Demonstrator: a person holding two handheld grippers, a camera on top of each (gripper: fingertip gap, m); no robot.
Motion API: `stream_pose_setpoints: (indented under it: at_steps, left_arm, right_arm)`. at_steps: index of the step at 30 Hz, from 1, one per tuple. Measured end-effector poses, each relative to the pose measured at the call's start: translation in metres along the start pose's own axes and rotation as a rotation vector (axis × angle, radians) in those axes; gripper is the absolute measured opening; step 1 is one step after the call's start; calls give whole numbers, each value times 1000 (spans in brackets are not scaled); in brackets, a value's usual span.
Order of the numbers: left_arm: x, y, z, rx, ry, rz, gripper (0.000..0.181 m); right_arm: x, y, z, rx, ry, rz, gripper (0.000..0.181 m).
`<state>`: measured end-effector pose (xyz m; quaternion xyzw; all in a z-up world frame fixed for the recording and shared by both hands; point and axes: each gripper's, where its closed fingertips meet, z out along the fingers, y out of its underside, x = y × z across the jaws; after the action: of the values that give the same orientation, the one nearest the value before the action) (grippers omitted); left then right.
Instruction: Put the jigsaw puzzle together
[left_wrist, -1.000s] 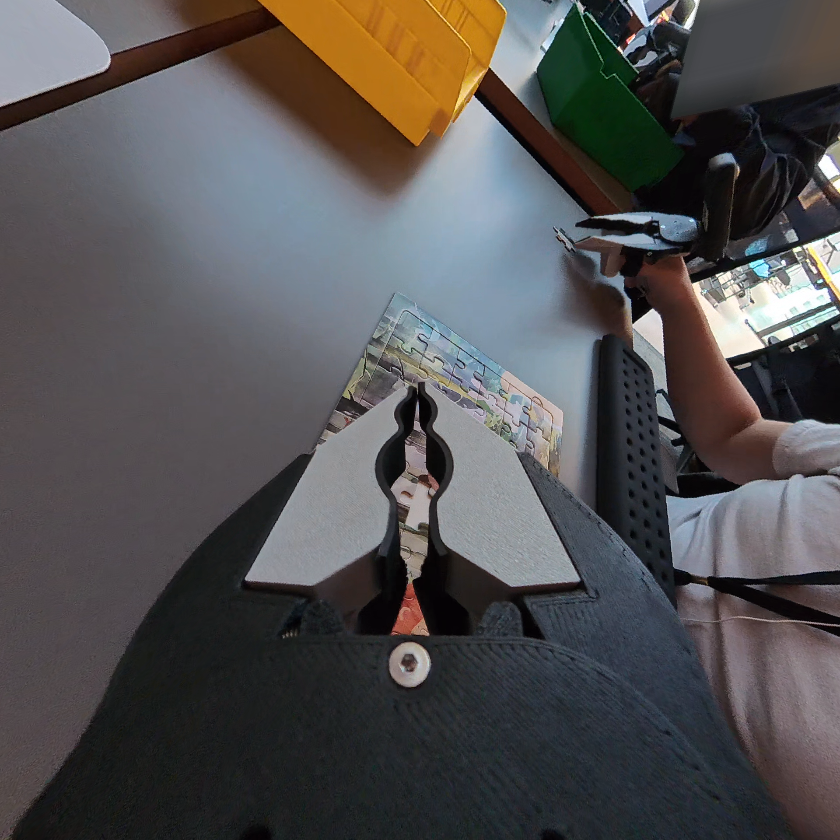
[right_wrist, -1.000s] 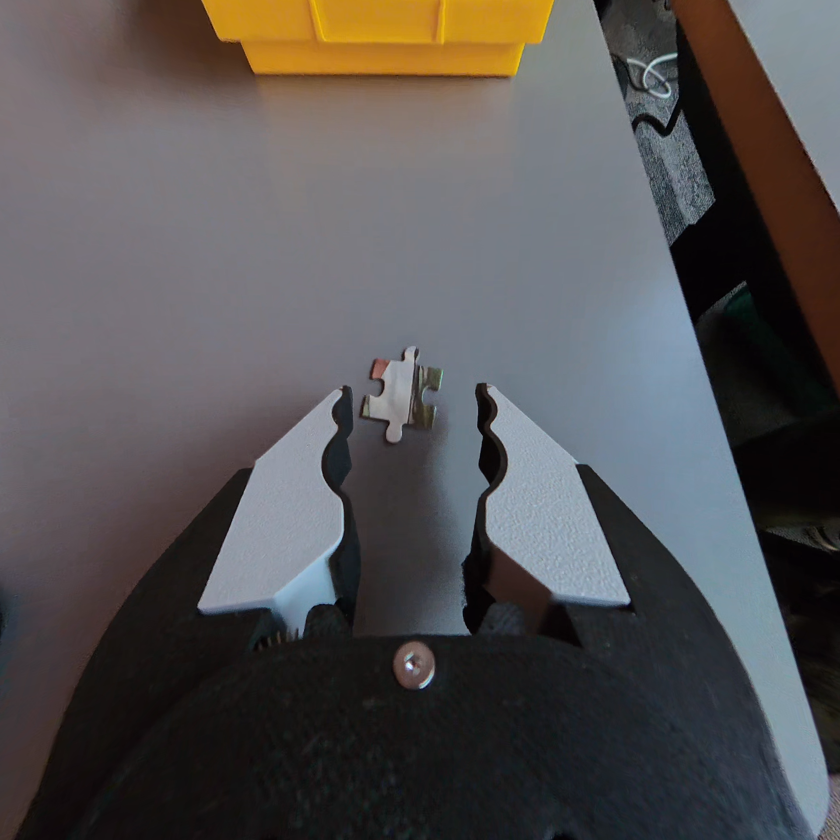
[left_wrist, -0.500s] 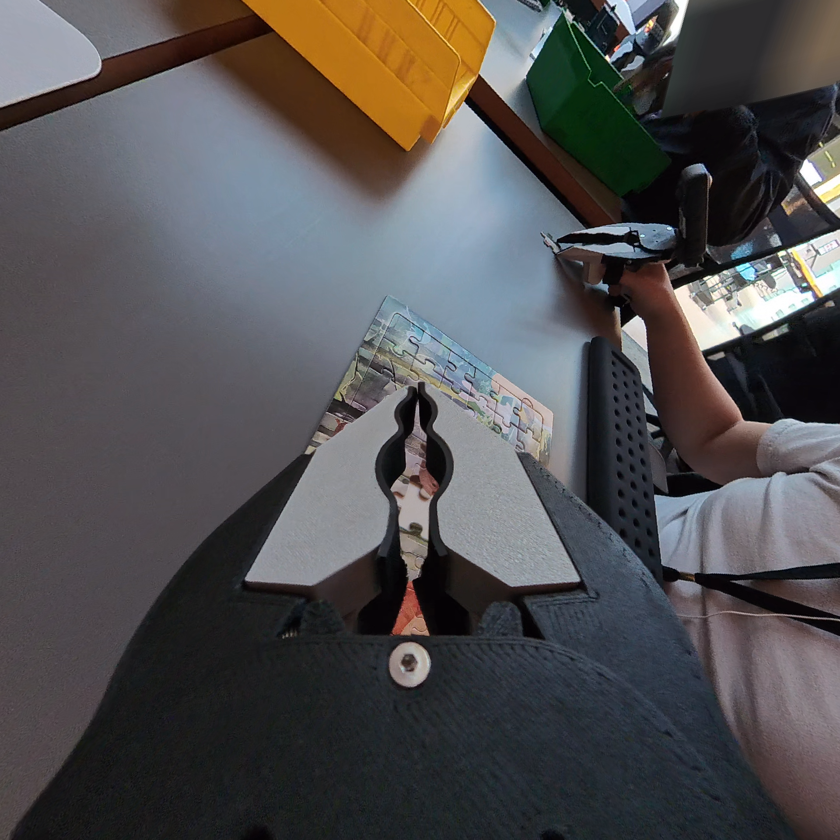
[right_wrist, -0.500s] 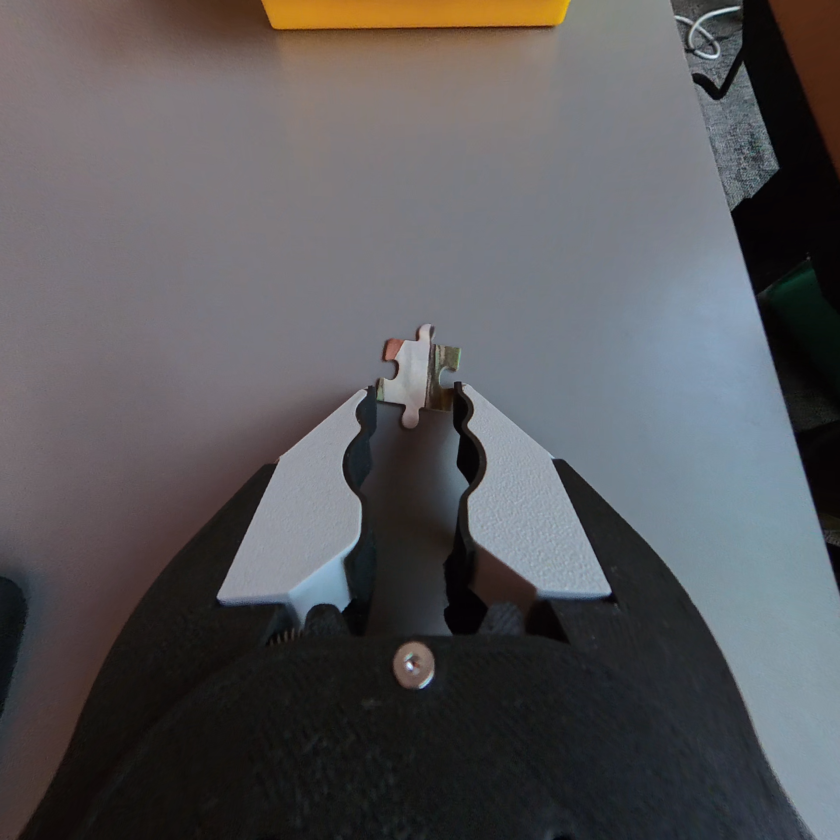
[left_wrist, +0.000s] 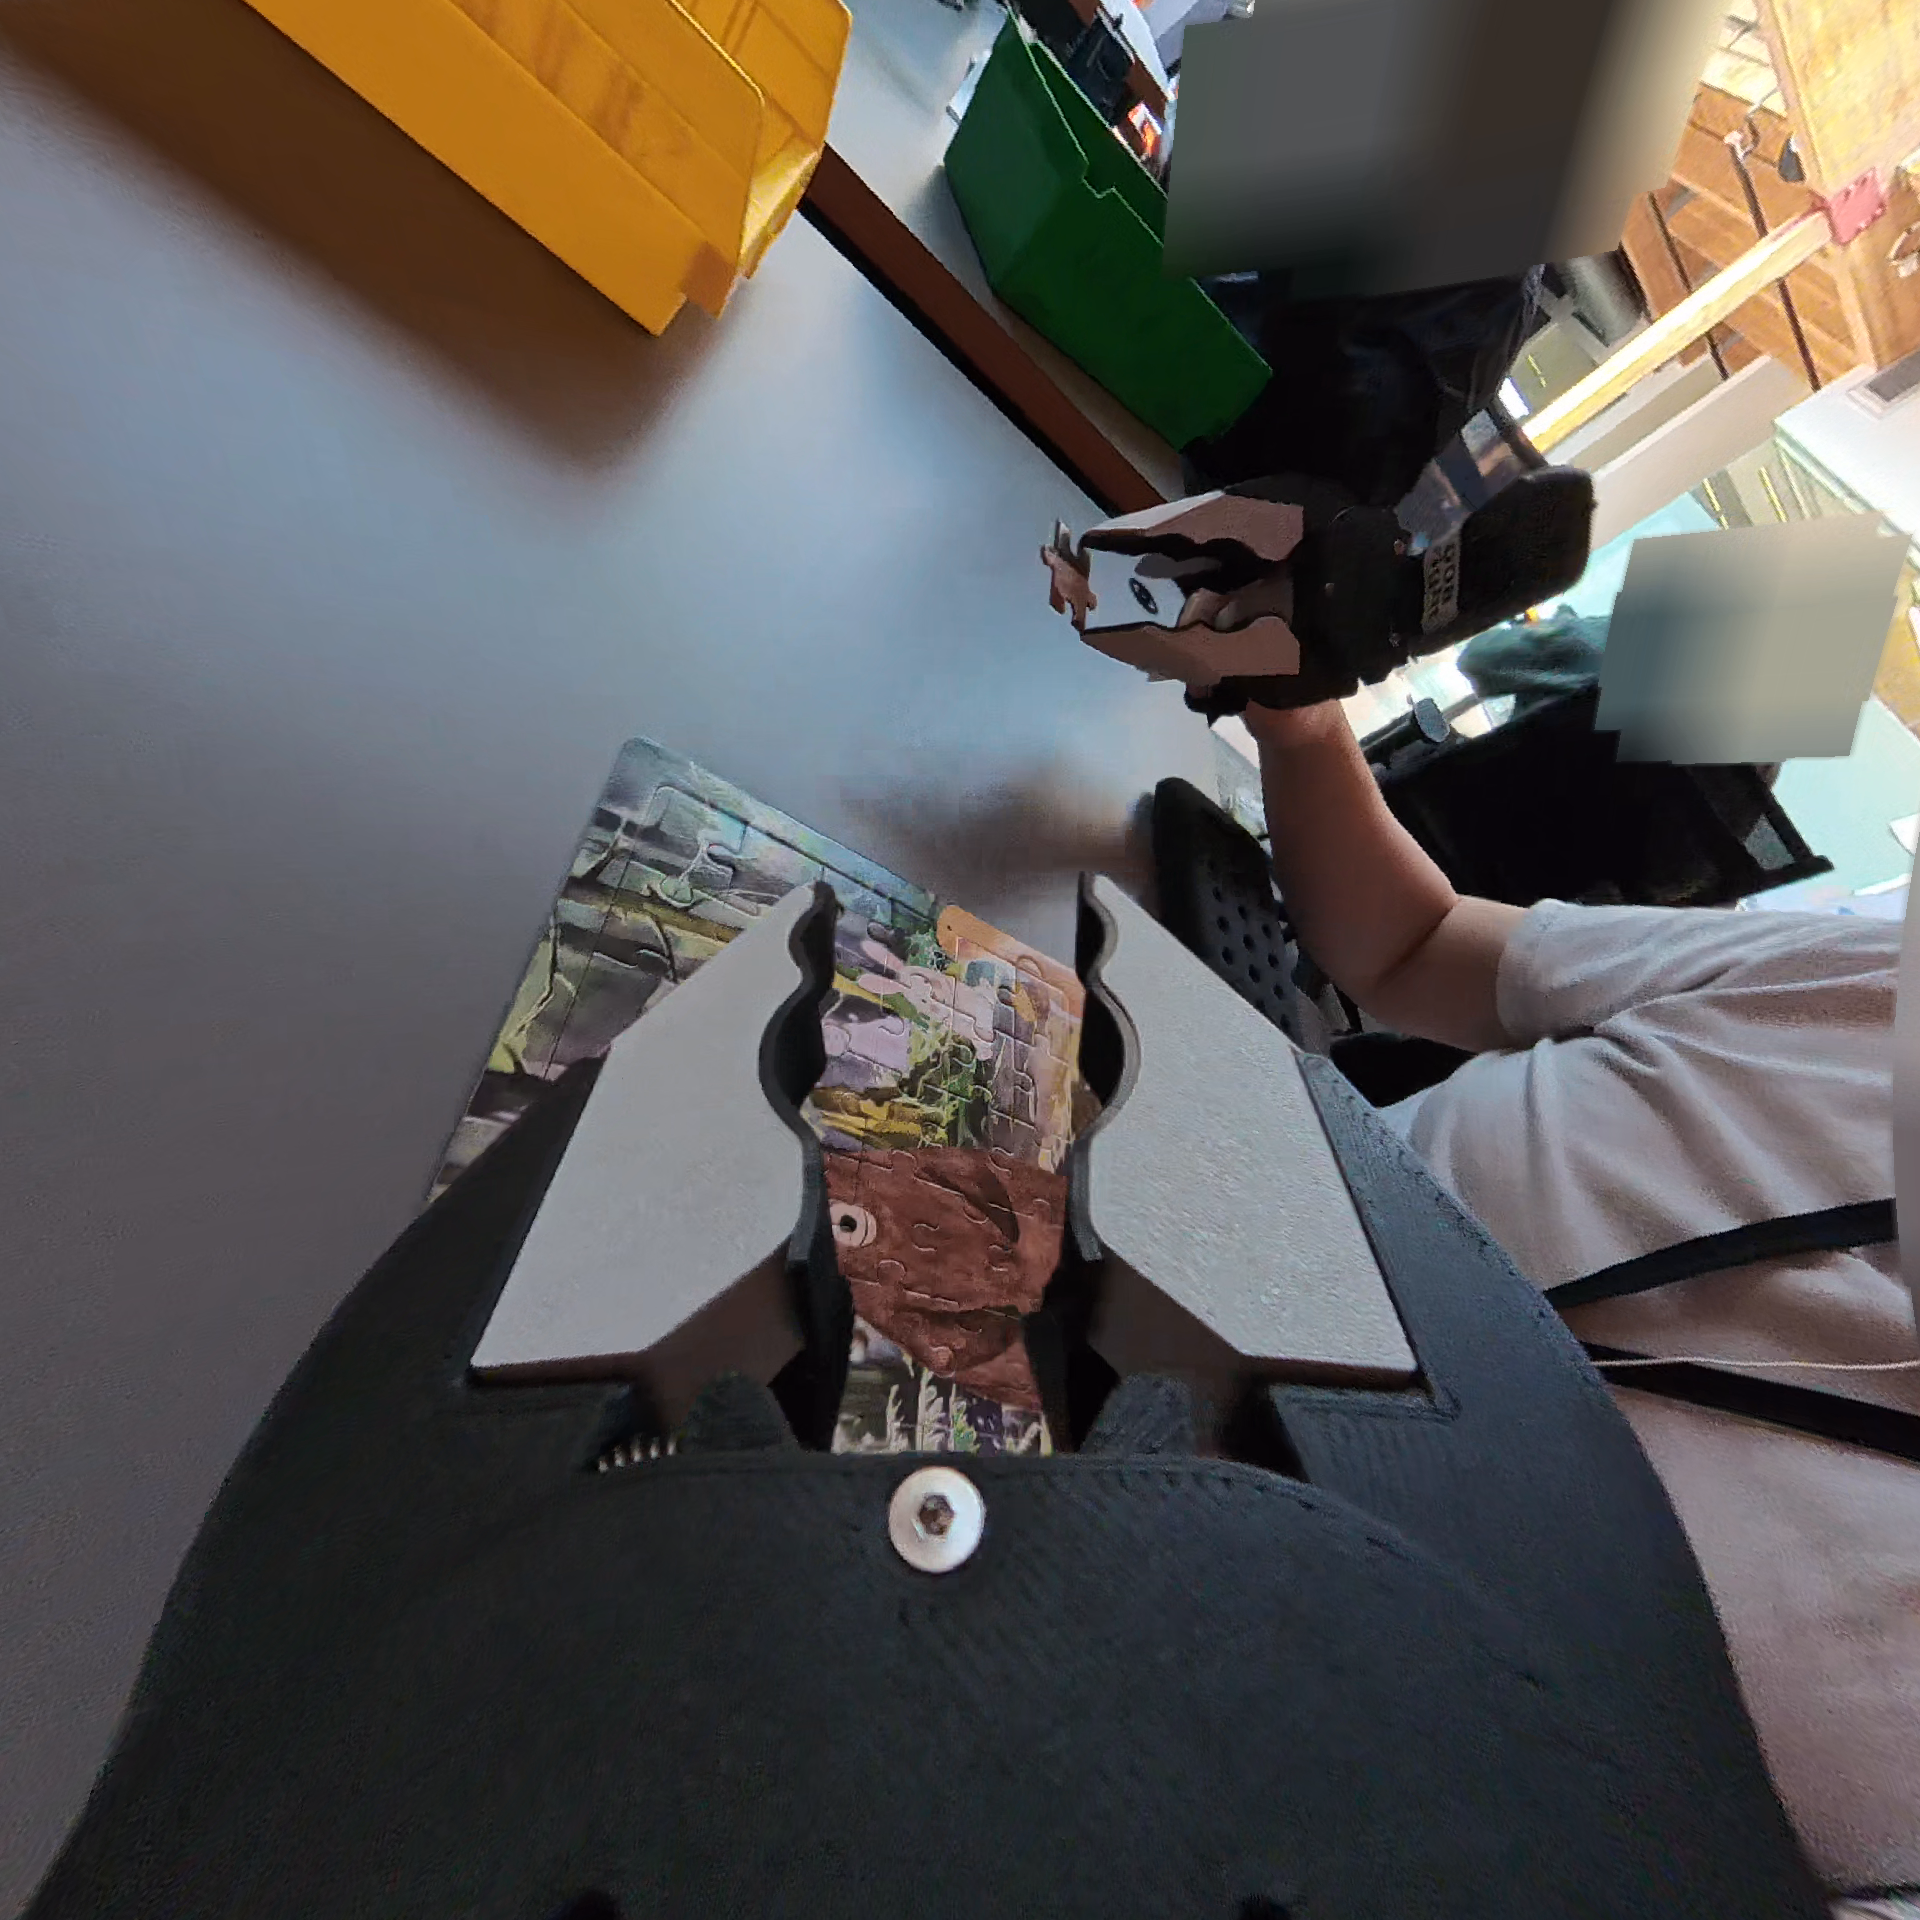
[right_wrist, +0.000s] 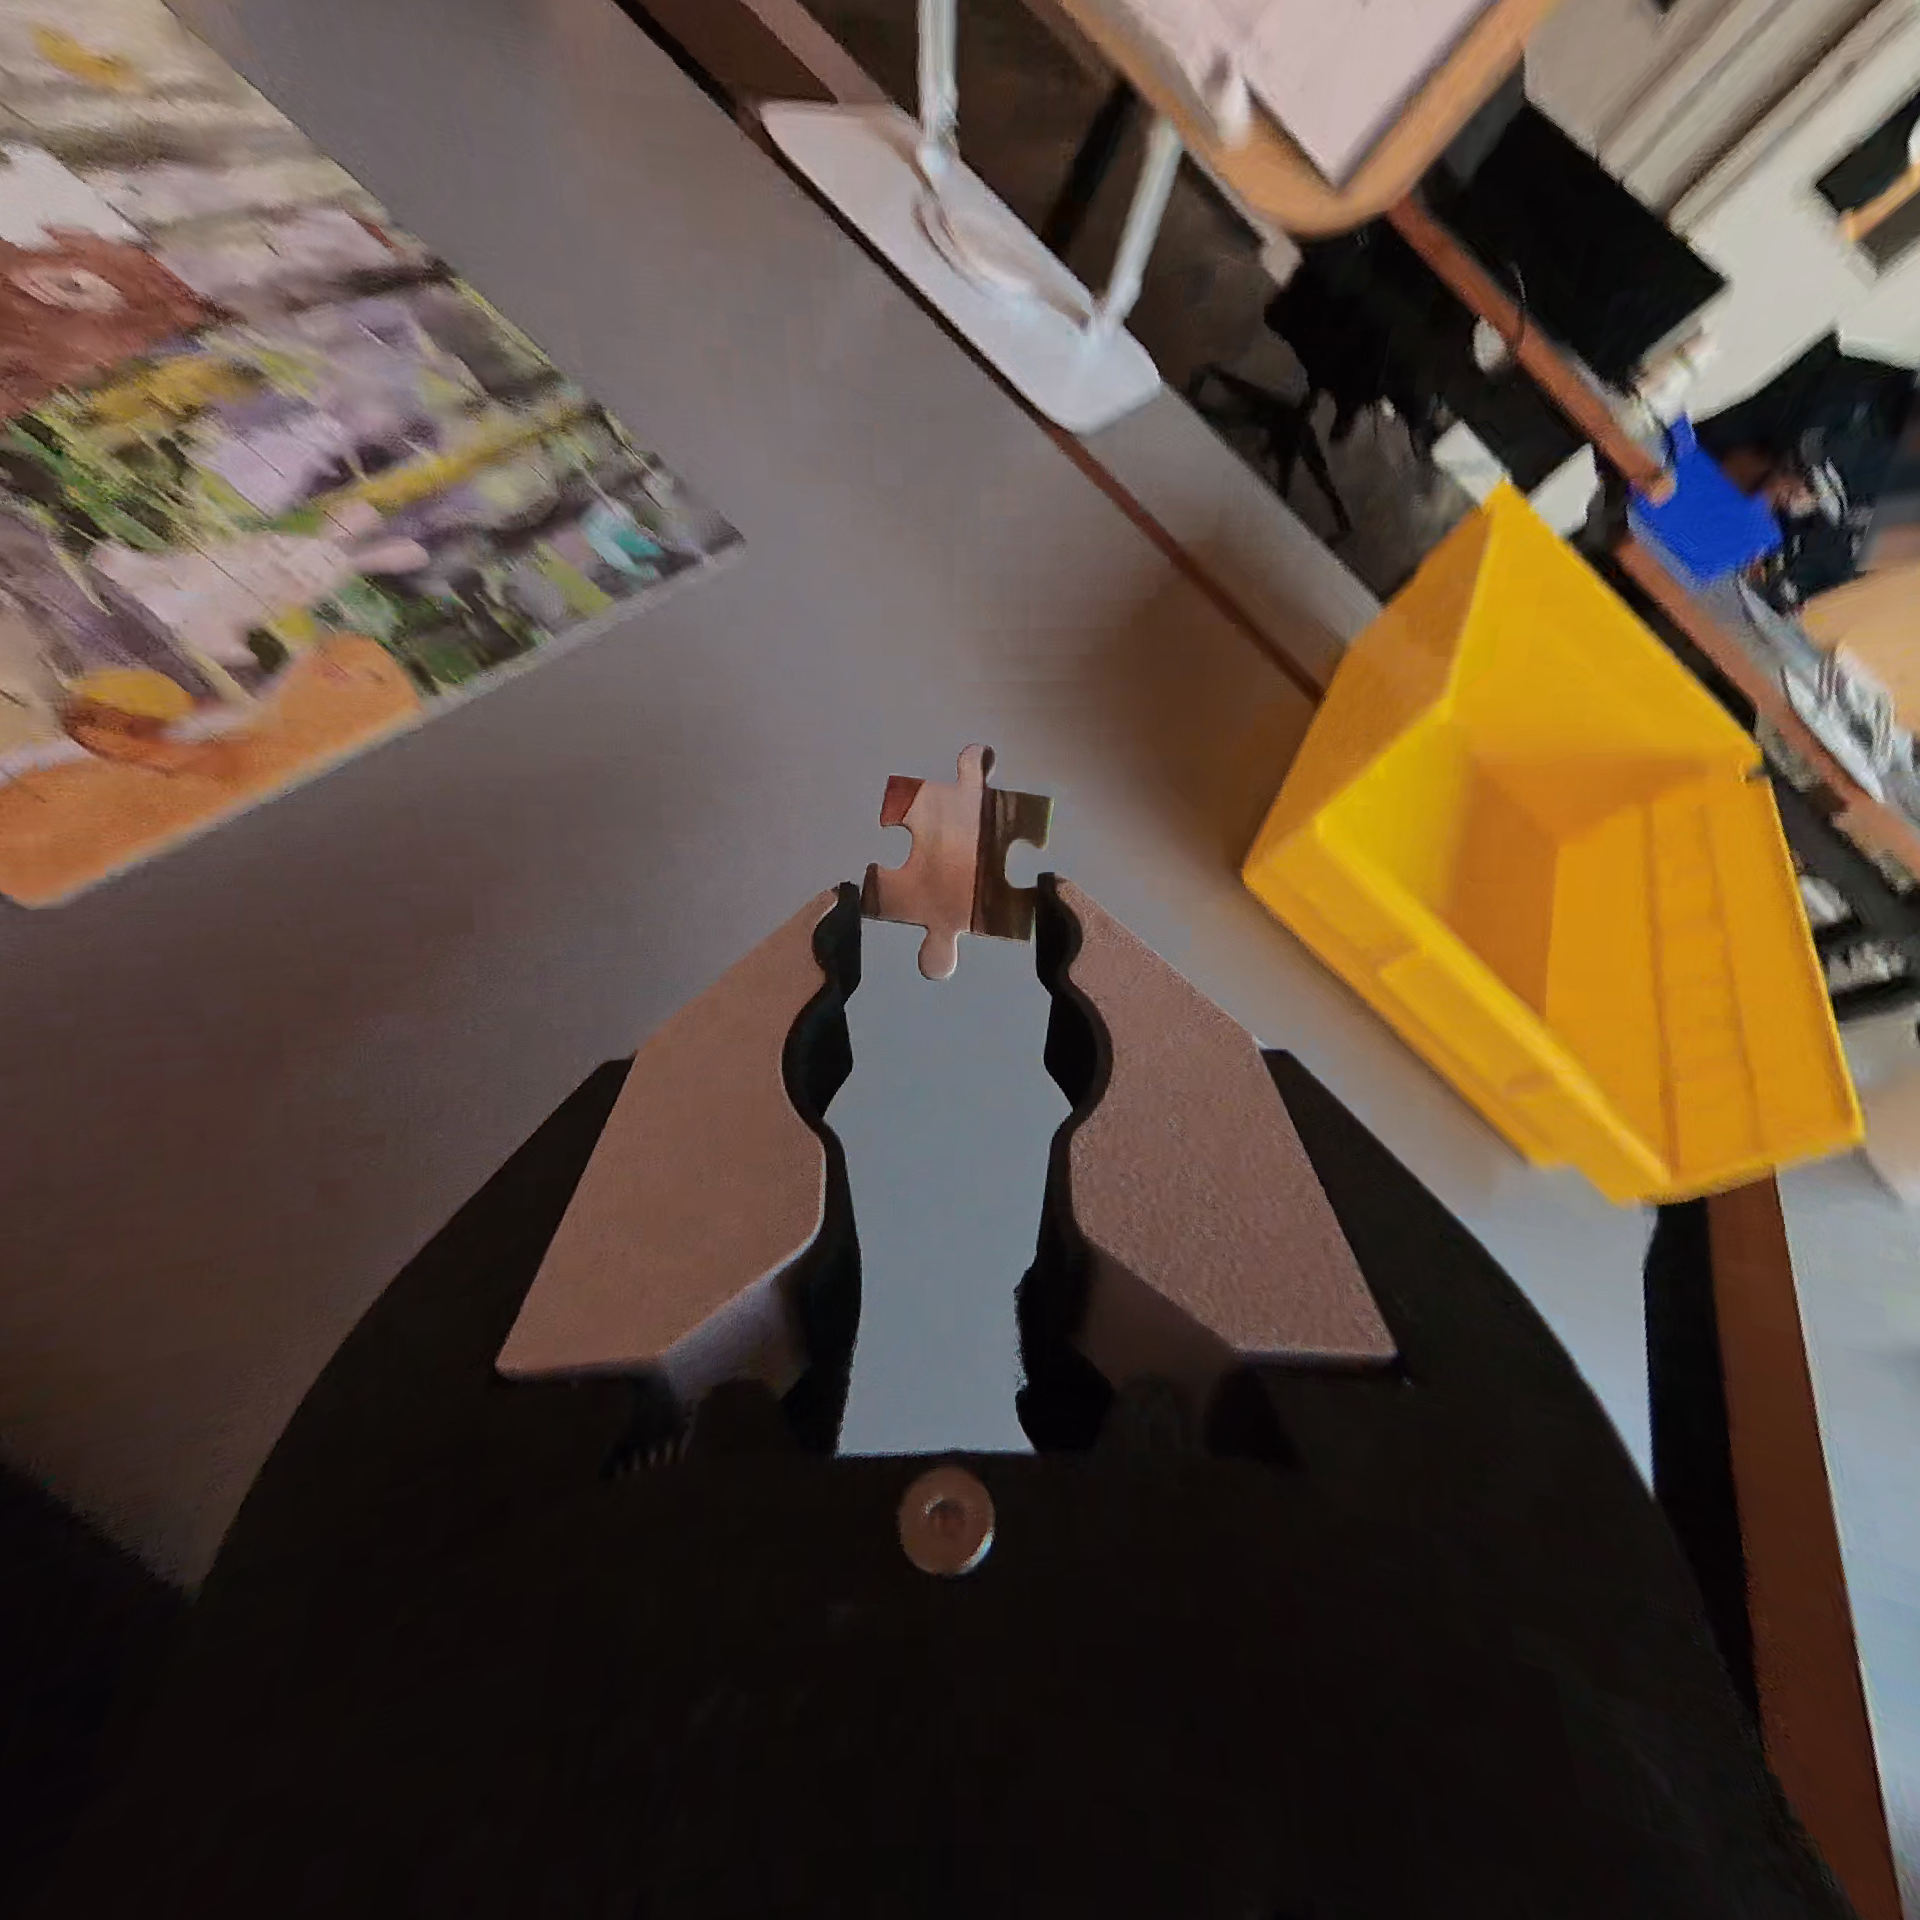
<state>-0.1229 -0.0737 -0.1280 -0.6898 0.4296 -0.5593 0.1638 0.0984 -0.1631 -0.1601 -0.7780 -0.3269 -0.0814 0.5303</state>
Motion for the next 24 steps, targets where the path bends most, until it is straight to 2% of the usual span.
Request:
stream_pose_setpoints:
  at_steps: [5,8,14,18,24]
  left_arm:
    - [31,-12,33,32,124,26,41]
    - [33,-6,47,-21,95,60,46]
    - [45,-2,49,-51,148,61,42]
    - [47,7,50,-101,182,49,28]
    - [46,20,55,-169,193,34,19]
  right_arm:
    - [-47,-83,20,171,-70,-93,32]
    - [-67,-114,27,247,-90,-117,32]
    - [-100,-129,39,262,-193,-184,32]
    - [-108,-132,39,266,-219,-220,32]
    - [-117,-130,38,273,-252,-235,32]
